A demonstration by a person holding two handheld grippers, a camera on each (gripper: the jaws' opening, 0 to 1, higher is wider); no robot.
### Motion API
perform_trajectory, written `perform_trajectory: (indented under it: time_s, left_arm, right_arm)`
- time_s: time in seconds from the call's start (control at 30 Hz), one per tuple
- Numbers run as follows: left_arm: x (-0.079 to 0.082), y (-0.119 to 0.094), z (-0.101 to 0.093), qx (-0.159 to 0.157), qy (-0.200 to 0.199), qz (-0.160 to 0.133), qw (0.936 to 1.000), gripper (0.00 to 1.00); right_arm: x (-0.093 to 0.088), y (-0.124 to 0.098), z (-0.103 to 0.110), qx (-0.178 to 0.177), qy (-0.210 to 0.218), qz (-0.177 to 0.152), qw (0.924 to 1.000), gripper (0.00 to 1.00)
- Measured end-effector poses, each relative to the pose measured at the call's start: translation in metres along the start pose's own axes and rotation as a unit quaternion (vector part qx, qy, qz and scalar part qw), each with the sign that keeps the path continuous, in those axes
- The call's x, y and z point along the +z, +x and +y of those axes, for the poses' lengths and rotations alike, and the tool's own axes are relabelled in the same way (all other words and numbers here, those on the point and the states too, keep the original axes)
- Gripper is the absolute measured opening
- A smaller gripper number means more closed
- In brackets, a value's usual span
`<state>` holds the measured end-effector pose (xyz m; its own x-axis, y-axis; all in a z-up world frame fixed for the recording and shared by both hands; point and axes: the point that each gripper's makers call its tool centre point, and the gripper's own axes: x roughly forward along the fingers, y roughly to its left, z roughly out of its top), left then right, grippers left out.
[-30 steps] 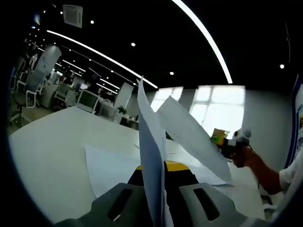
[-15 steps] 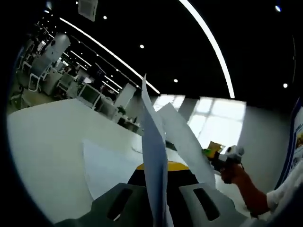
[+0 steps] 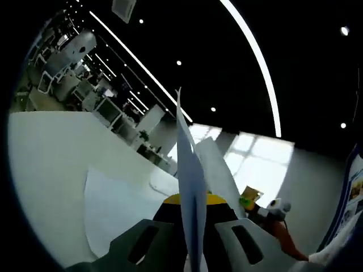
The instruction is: Organize the stack of printing papers by aligning and flattening the scattered papers on the table
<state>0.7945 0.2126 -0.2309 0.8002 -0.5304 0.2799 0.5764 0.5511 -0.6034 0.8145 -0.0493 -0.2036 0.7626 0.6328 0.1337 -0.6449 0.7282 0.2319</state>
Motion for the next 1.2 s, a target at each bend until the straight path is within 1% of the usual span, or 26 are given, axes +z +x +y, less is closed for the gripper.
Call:
perform_trajectory:
  time_s: [0.07,0.1,0.17,0.3,0.4,0.63,0.7,0.73,0.83,0.93,1.0,1.2]
  left_arm:
    - [-0.004,0.000,0.004,0.002,-0.006,0.002,1.0000,0.06]
    - [-0.008,-0.001,0.005,0.005,-0.007,0.006,0.9999,0.06]
    - [-0.016,-0.001,0.007,0.008,-0.011,0.016,0.9998,0.06]
    - [-0.015,-0.003,0.001,0.002,-0.009,0.016,0.9998,0.06]
    - [-0.012,-0.003,0.001,0.002,-0.016,0.014,0.9998,0.06]
    - [-0.010,-0.003,-0.006,-0.006,-0.014,0.011,0.9998,0.06]
    - [-0.013,-0.003,-0.005,-0.003,-0.013,0.017,0.9998,0.06]
    - [-0.014,-0.003,-0.006,-0.005,-0.011,0.019,0.9997,0.06]
    - [-0.015,-0.002,-0.008,-0.007,-0.007,0.022,0.9997,0.06]
    - [-0.016,-0.002,-0.009,-0.008,-0.004,0.023,0.9997,0.08]
    - [-0.016,-0.002,-0.011,-0.014,-0.007,0.023,0.9996,0.09]
    - [-0.020,-0.001,-0.010,-0.010,-0.009,0.029,0.9995,0.08]
  right_arm:
    - [-0.004,0.000,-0.002,-0.006,0.003,-0.006,1.0000,0.00]
    - [-0.007,0.001,-0.001,-0.006,0.002,-0.003,1.0000,0.00]
    - [-0.016,0.004,0.001,-0.003,-0.005,0.014,0.9999,0.00]
    - [-0.023,0.008,0.009,0.005,-0.009,0.023,0.9997,0.00]
    - [-0.021,0.008,0.010,-0.003,-0.042,0.020,0.9989,0.00]
    - [-0.017,0.008,0.012,-0.019,-0.070,0.010,0.9973,0.00]
    - [-0.016,0.008,0.014,-0.021,-0.075,0.006,0.9970,0.00]
    - [-0.017,0.008,0.014,-0.027,-0.085,0.005,0.9960,0.00]
    - [-0.020,0.010,0.016,-0.033,-0.111,0.010,0.9932,0.00]
    - [-0.023,0.011,0.020,-0.030,-0.119,0.013,0.9923,0.00]
    - [-0.023,0.011,0.019,-0.034,-0.137,0.016,0.9899,0.00]
    - [-0.024,0.011,0.014,-0.041,-0.141,0.017,0.9890,0.00]
